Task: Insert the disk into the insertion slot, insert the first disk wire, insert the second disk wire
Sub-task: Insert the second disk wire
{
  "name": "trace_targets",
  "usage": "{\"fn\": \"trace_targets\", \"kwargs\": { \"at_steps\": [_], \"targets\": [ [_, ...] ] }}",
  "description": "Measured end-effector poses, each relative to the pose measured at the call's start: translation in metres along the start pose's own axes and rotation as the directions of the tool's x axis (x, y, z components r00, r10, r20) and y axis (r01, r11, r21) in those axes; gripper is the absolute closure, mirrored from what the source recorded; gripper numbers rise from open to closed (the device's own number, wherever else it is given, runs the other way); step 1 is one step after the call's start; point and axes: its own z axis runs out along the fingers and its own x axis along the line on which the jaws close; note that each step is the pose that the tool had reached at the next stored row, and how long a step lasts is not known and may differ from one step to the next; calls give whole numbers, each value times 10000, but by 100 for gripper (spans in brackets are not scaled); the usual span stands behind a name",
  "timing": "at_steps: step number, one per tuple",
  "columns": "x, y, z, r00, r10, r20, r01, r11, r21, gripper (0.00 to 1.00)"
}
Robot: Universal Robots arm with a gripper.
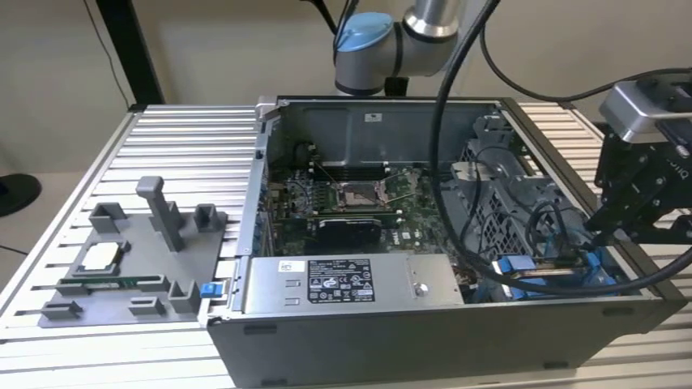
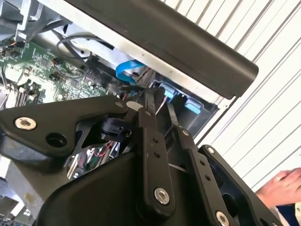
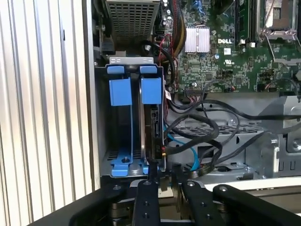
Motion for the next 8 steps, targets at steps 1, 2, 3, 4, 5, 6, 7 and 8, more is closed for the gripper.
{"fn": "trace_targets", "kwargs": {
  "at_steps": [1,2,3,4,5,6,7,8],
  "targets": [
    [-2,-30,0,10000,5,3,-5,10000,-43,0],
    [-3,-57,0,10000,8,22,-8,10000,-77,0],
    [-5,-83,1,10000,11,57,-11,9999,-108,0],
    [-6,-105,1,9999,15,99,-14,9999,-137,0],
    [-5,-126,3,9999,19,119,-17,9999,-168,0],
    [-2,-143,4,9999,24,124,-21,9998,-204,0],
    [3,-158,5,9999,29,129,-26,9997,-243,0],
    [10,-172,5,9999,35,128,-32,9995,-301,0]
  ]
}}
